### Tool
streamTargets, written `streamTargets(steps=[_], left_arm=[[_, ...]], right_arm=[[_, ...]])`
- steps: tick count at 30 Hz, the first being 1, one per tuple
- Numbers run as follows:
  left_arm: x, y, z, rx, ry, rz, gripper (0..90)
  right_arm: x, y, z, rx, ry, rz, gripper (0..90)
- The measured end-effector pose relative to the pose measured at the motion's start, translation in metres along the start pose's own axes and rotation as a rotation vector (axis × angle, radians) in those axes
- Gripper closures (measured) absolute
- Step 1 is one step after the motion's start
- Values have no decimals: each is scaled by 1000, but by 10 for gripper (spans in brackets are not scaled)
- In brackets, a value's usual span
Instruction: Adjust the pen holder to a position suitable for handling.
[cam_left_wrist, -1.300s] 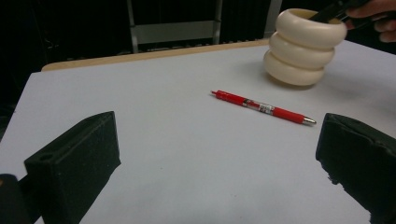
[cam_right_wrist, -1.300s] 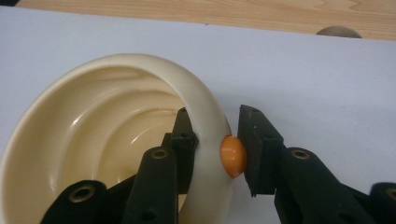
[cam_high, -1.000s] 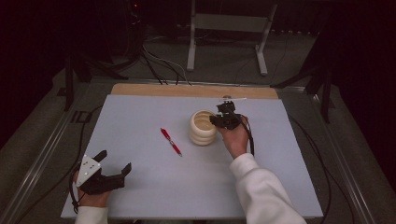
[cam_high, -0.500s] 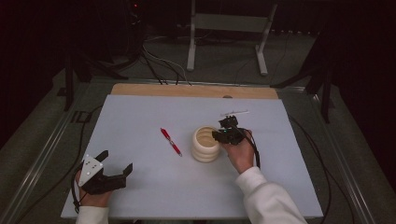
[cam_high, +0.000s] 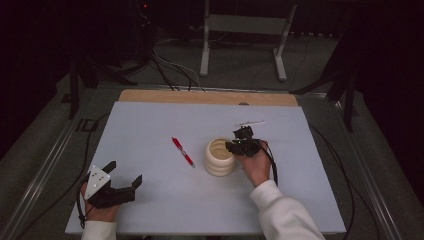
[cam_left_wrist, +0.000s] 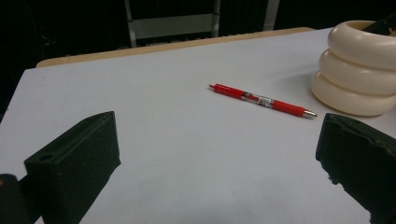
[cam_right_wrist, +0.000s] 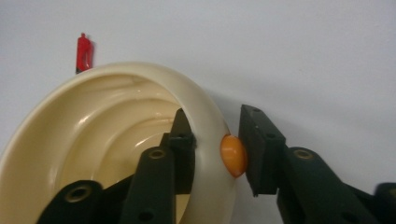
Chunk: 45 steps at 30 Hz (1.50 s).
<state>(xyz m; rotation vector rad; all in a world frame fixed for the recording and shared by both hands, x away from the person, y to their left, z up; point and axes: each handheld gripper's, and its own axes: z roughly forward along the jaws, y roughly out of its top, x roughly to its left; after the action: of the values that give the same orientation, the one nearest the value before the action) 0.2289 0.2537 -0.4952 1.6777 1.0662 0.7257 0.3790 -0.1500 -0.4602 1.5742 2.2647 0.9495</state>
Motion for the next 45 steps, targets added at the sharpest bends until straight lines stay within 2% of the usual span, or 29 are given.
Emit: streamTargets(steps=[3, 7, 9, 10, 11, 13, 14, 17, 18, 20, 23, 24, 26, 29, 30, 31, 33, 35, 37, 38, 40, 45], left_arm=[[0, 0, 0, 0, 0, -2, 3], [0, 0, 0, 3, 0, 0, 3], [0, 0, 0, 1, 0, 0, 3], [0, 0, 0, 1, 0, 0, 3], [0, 0, 0, 2, 1, 0, 3], [0, 0, 0, 2, 1, 0, 3], [0, 0, 0, 2, 1, 1, 3], [0, 0, 0, 3, 2, 0, 3], [0, 0, 0, 4, 3, 0, 3], [0, 0, 0, 3, 2, 0, 3], [0, 0, 0, 5, 3, -1, 3], [0, 0, 0, 5, 3, -3, 3], [0, 0, 1, 5, 2, -4, 3], [-1, -1, 1, 6, 3, -3, 3], [-1, -1, 1, 8, 3, -3, 3], [-1, -1, 2, 10, 3, -2, 3], [-1, -1, 2, 12, 4, -1, 3], [-2, -1, 2, 16, 3, 3, 3], [-2, -2, 3, 18, 4, 2, 3], [-2, -2, 3, 18, 4, 2, 3], [-2, -2, 3, 17, 5, 1, 3], [-2, -2, 3, 22, 7, 4, 3]], right_arm=[[-1, -1, 2, -9, 5, -6, 528], [-2, -1, -2, -35, 46, -8, 339], [-1, -1, -4, -50, 48, -20, 321], [1, -1, -9, -76, 23, -39, 252], [1, -1, -9, -76, 23, -39, 252], [3, -2, -16, -116, 7, -65, 208], [4, -4, -25, -158, -8, -80, 160], [2, -6, -37, -195, -9, -100, 68], [2, -6, -37, -195, -9, -100, 68], [-1, -12, -49, -222, -34, -127, 0], [-5, -18, -58, -249, -41, -151, 0], [-11, -27, -65, -266, -52, -172, 0], [-13, -31, -68, -271, -54, -177, 0], [-22, -46, -77, -279, -55, -185, 0], [-28, -57, -81, -297, -52, -195, 0], [-28, -57, -81, -297, -52, -195, 0], [-34, -69, -84, -312, -48, -195, 0], [-40, -82, -86, -370, -28, -205, 0], [-46, -93, -86, -434, -10, -246, 0], [-46, -93, -86, -434, -10, -246, 0], [-49, -108, -87, -453, -9, -261, 0], [-54, -131, -87, -486, 28, -218, 5]])
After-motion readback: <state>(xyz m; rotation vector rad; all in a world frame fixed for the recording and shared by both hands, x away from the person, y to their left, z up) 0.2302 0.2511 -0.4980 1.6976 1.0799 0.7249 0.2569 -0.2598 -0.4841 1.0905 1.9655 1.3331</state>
